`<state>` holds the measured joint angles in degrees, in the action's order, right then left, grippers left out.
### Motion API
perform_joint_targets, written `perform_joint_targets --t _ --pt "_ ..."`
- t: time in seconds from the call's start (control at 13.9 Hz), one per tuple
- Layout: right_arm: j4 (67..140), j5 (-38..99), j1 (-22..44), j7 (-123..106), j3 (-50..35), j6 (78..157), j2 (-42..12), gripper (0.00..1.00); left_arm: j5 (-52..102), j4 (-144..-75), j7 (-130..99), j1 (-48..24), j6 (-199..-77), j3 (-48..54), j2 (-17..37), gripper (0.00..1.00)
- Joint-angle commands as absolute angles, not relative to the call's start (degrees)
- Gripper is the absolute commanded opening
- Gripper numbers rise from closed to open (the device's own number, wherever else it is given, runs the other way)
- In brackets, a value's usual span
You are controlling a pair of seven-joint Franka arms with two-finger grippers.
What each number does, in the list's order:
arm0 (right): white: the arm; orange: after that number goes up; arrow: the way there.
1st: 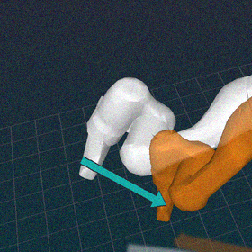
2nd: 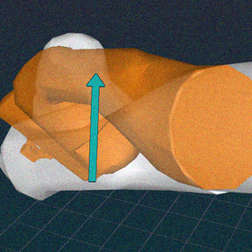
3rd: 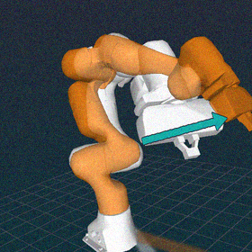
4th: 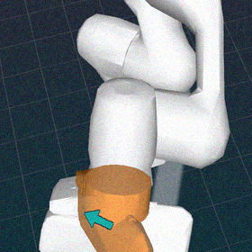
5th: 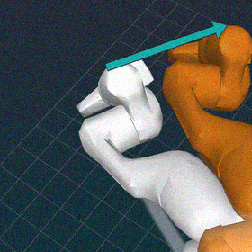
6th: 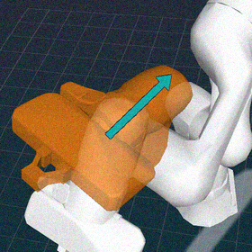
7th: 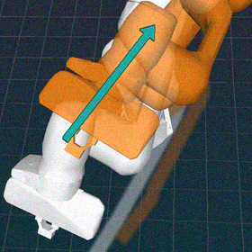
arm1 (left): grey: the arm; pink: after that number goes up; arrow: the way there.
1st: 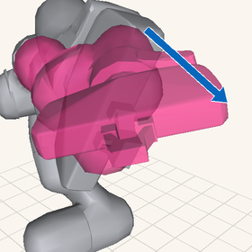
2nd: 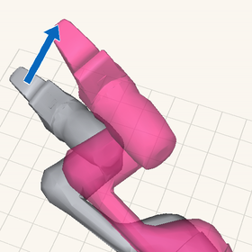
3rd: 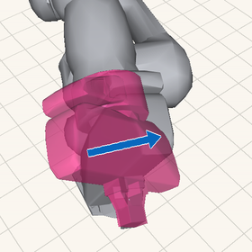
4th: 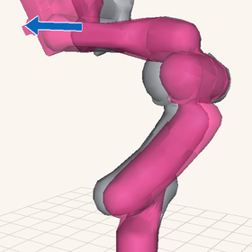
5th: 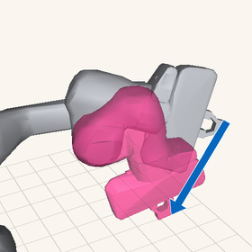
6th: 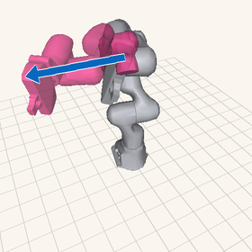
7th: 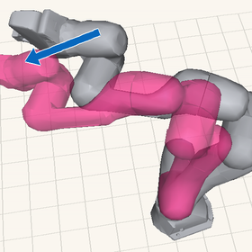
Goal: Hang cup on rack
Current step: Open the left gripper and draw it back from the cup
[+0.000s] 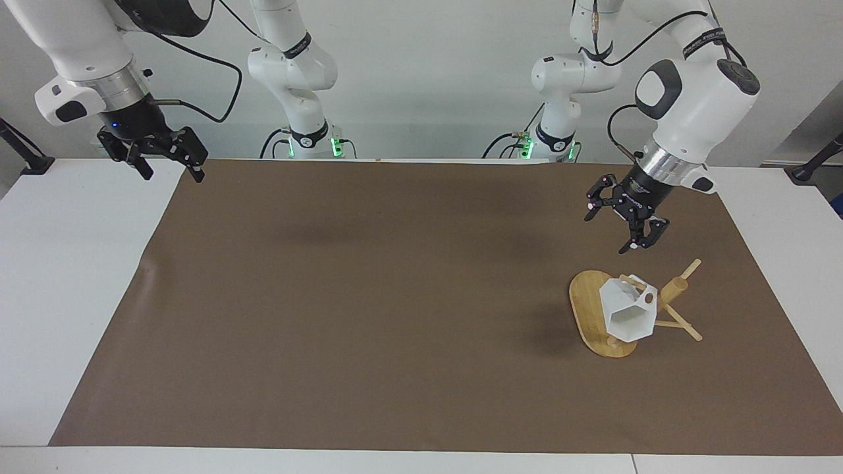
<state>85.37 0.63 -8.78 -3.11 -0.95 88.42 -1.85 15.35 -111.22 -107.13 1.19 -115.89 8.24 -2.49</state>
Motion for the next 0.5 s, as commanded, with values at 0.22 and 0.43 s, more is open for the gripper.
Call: perform_joint_targets --t 0.22,0.43 --pt "87.28 1.49 -9.49 -2.11 -1.49 89.3 -0.26 1.0 9.33 -108.81 -69.23 1.84 -107.94 7.12 -3.78 1.0" --pt "87.28 1.49 -9.49 -2.11 -1.49 89.3 -0.26 1.0 6.16 -107.41 -56.46 2.99 -106.79 7.12 -3.69 1.0"
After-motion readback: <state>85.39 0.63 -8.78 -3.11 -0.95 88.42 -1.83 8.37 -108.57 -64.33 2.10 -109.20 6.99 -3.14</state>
